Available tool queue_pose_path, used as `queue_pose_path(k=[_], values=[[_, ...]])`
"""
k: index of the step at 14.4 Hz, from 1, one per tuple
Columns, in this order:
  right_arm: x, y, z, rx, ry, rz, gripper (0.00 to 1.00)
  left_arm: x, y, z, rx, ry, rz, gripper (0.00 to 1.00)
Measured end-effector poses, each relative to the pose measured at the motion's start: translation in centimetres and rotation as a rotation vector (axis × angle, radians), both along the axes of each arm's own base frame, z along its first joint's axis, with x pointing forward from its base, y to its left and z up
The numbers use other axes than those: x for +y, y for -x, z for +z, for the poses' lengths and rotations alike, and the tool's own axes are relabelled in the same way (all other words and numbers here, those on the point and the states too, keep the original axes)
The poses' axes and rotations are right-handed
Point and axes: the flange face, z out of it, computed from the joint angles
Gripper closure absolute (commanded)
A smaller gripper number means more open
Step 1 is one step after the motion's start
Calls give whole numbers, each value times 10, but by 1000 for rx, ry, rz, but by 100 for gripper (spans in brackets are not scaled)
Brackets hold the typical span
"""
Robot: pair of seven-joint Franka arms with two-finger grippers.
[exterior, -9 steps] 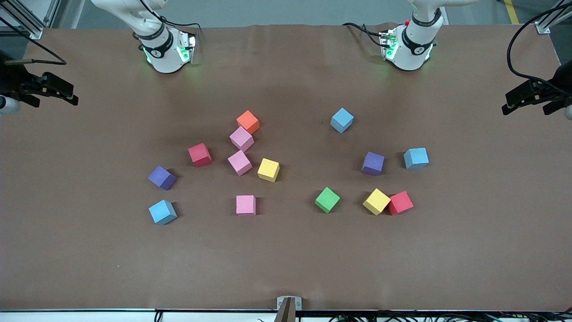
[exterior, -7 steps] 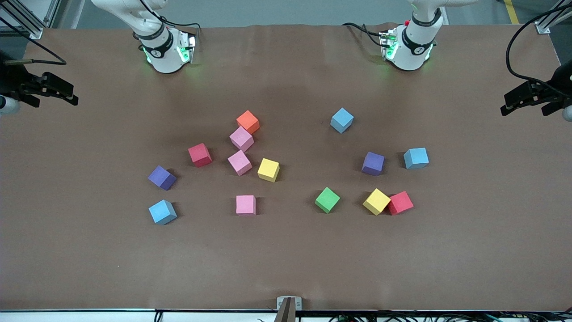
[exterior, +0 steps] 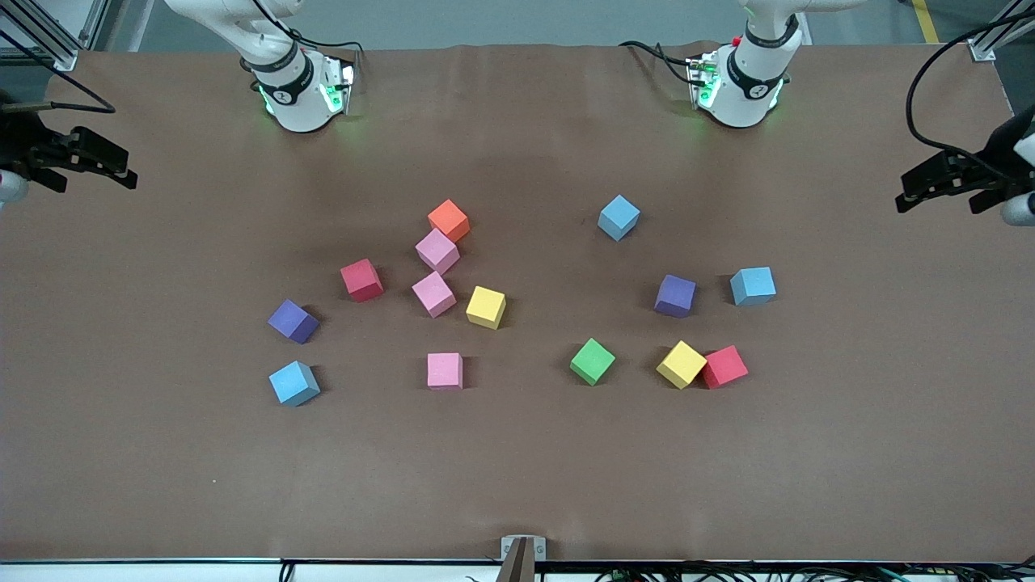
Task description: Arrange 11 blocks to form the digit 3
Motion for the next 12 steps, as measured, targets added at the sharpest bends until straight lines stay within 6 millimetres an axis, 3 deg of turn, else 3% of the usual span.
queue_pose_path(k=[3,7,12], values=[[0,-1,1,-12,1,0,0,-48,6,-28,75,-9,-23,0],[-1,-3,3,-29,3,2,0,-120,24,-79,167,-47,-19,0],[-2,-3,3,-30,13,3,0,-203,56,-168,156,-92,97,0]])
